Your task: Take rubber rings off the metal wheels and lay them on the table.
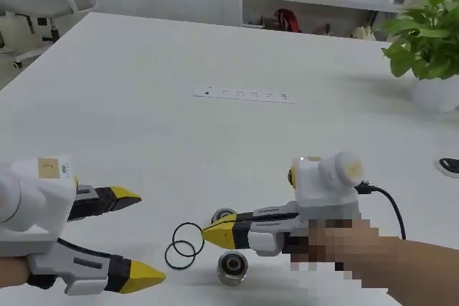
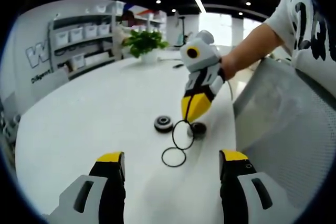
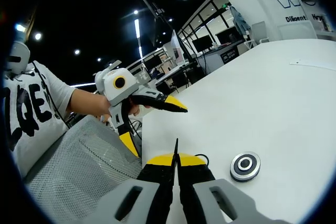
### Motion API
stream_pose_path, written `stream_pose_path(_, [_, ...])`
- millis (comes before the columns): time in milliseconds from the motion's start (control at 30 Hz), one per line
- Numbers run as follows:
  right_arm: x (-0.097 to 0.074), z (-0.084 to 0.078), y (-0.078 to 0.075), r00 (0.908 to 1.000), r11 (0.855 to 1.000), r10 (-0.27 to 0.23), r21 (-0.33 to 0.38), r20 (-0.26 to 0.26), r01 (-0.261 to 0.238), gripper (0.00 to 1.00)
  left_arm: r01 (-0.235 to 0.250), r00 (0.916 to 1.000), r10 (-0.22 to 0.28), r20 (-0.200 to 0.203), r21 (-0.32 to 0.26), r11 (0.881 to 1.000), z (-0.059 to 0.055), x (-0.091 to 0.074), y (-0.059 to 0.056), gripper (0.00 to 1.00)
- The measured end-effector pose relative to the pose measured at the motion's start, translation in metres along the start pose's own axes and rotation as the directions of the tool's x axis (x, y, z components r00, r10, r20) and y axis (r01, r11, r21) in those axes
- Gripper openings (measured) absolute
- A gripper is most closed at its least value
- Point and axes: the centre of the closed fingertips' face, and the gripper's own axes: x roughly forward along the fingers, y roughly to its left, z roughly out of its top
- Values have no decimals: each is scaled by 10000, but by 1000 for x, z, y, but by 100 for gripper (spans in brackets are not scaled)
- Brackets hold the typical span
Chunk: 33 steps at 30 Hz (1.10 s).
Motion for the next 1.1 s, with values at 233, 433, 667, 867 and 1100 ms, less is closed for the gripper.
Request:
stream_pose_path(233, [5, -3, -2, 9998, 9998, -164, 71, -143, 165, 0, -91, 10000, 91, -24, -56, 9999, -3, -3, 2, 75])
stream_pose_path(433, [9, -5, -6, 9992, 9992, -341, 204, -202, 345, 0, -121, 9999, 122, 14, -30, 9999, -2, -4, 2, 75])
stream_pose_path(667, [15, -9, -7, 9983, 9986, -431, 304, -403, 443, 0, -125, 9999, 125, -42, 23, 9999, -4, -5, 1, 75])
stream_pose_path(867, [18, -11, -10, 9975, 9976, -515, 435, -486, 536, 0, -152, 9999, 152, -40, 16, 9999, -5, -6, 1, 75])
stream_pose_path(1100, [22, -16, -14, 9959, 9954, -608, 701, -671, 655, 0, -175, 9998, 176, -94, 19, 9998, -6, -7, 2, 74])
